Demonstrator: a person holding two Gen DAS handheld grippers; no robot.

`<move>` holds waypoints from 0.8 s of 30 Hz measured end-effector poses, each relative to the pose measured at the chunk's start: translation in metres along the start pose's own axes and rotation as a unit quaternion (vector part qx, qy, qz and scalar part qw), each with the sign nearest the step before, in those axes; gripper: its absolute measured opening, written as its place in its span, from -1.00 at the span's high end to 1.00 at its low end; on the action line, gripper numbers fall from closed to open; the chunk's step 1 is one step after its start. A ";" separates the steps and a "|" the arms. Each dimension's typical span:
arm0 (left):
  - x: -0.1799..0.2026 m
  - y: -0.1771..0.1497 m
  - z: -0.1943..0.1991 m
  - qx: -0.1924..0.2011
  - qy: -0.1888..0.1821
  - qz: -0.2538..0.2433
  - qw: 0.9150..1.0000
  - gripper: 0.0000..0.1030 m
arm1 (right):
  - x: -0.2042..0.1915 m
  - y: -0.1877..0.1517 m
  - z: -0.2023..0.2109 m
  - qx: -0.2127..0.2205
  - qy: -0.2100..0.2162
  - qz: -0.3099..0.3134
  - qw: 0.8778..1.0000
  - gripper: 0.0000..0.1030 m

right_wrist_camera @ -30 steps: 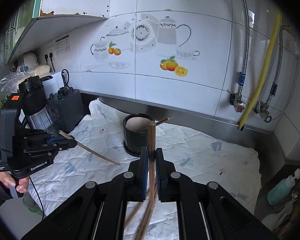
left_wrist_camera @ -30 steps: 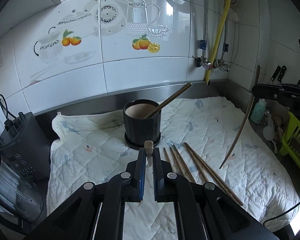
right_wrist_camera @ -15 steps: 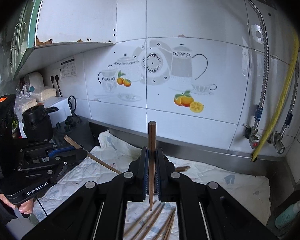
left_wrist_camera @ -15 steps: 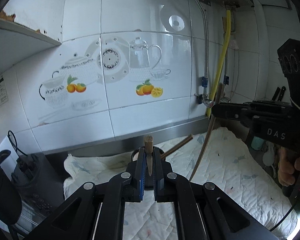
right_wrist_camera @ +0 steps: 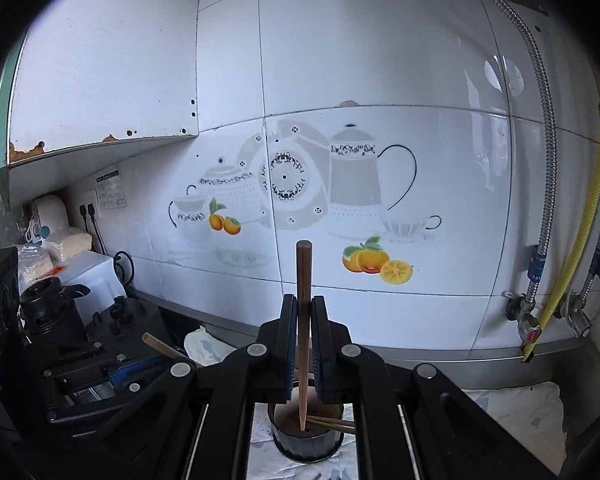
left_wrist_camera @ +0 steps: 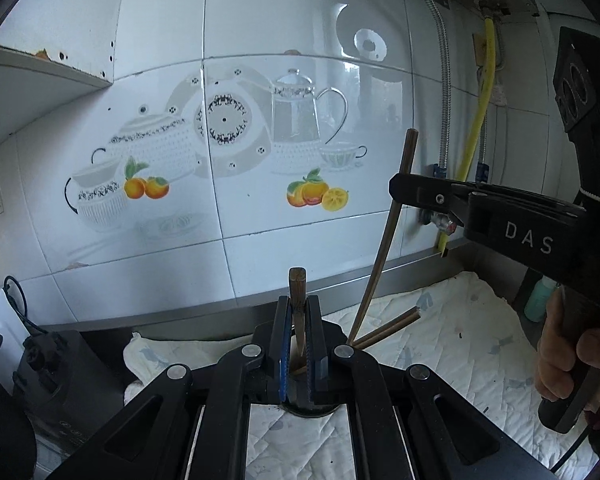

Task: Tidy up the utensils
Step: 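Drop both chopsticks into the black cup and open both tools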

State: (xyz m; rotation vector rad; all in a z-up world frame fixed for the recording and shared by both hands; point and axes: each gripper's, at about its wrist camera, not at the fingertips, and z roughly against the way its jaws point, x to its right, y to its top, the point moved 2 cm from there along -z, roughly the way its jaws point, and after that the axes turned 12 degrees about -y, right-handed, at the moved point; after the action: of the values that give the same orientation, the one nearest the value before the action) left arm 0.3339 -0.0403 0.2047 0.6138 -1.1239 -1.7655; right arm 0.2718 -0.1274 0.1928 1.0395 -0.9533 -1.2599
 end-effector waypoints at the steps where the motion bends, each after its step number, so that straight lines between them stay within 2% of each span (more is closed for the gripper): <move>1: -0.003 -0.002 -0.005 -0.004 -0.001 0.005 1.000 0.89 | 0.000 -0.004 -0.006 -0.007 -0.001 0.000 1.000 0.82; 11: -0.017 -0.023 -0.030 -0.036 -0.012 0.030 0.999 0.88 | -0.003 -0.033 -0.033 -0.062 -0.005 0.018 0.998 0.82; 18: -0.014 -0.029 -0.029 -0.046 -0.015 0.033 0.998 0.85 | -0.001 -0.041 -0.036 -0.087 -0.007 0.021 0.996 0.80; 22: -0.012 -0.028 -0.024 -0.046 -0.014 0.032 0.998 0.84 | 0.004 -0.040 -0.030 -0.090 -0.007 0.016 0.996 0.42; 24: -0.011 -0.028 -0.020 -0.044 -0.016 0.030 0.998 0.84 | 0.005 -0.039 -0.024 -0.085 -0.006 0.016 0.996 0.34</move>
State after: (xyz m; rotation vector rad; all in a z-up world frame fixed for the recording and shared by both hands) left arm 0.3419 -0.0349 0.1705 0.4964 -1.0692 -1.7688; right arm 0.2844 -0.1315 0.1492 0.8815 -0.8519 -1.2981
